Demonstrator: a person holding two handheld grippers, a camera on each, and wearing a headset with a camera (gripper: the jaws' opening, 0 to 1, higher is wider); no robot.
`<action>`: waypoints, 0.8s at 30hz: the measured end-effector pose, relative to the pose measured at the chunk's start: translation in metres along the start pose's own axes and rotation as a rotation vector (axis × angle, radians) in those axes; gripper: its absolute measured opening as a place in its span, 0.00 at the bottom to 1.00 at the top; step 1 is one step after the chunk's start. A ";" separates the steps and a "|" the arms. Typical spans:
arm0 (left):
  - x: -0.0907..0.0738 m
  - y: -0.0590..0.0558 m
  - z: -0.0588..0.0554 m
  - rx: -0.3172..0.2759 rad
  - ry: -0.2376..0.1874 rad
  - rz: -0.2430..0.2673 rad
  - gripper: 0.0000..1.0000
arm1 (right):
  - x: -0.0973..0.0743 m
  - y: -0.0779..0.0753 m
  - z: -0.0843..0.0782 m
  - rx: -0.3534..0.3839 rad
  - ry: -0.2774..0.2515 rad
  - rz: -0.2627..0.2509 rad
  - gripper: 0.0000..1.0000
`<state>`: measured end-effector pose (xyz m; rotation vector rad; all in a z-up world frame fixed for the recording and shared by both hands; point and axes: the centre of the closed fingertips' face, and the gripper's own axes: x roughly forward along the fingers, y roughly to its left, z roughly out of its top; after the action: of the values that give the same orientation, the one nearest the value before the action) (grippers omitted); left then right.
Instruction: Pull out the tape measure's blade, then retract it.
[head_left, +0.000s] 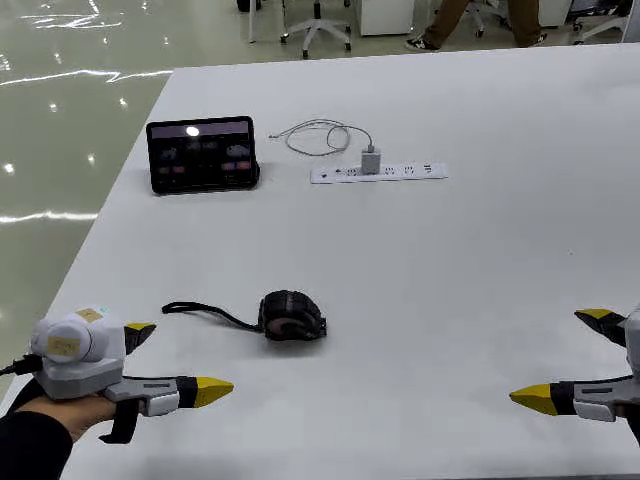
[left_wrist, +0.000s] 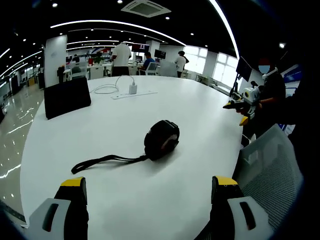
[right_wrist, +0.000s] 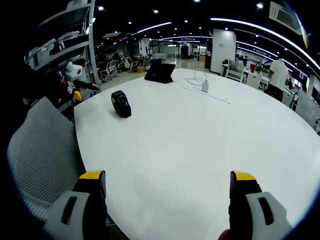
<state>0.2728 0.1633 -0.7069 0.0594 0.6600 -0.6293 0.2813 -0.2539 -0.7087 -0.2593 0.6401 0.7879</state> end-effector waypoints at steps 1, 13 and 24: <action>0.001 -0.001 0.002 0.010 0.001 -0.011 1.00 | 0.001 0.000 0.001 -0.003 0.000 0.000 1.00; 0.018 0.002 0.026 0.107 -0.018 -0.057 0.98 | 0.016 0.006 0.013 -0.031 -0.003 0.055 1.00; 0.040 0.002 0.032 0.257 0.056 -0.123 0.98 | 0.033 0.010 0.028 -0.060 -0.004 0.088 1.00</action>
<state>0.3165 0.1360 -0.7055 0.2783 0.6370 -0.8311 0.3034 -0.2154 -0.7075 -0.2858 0.6285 0.8927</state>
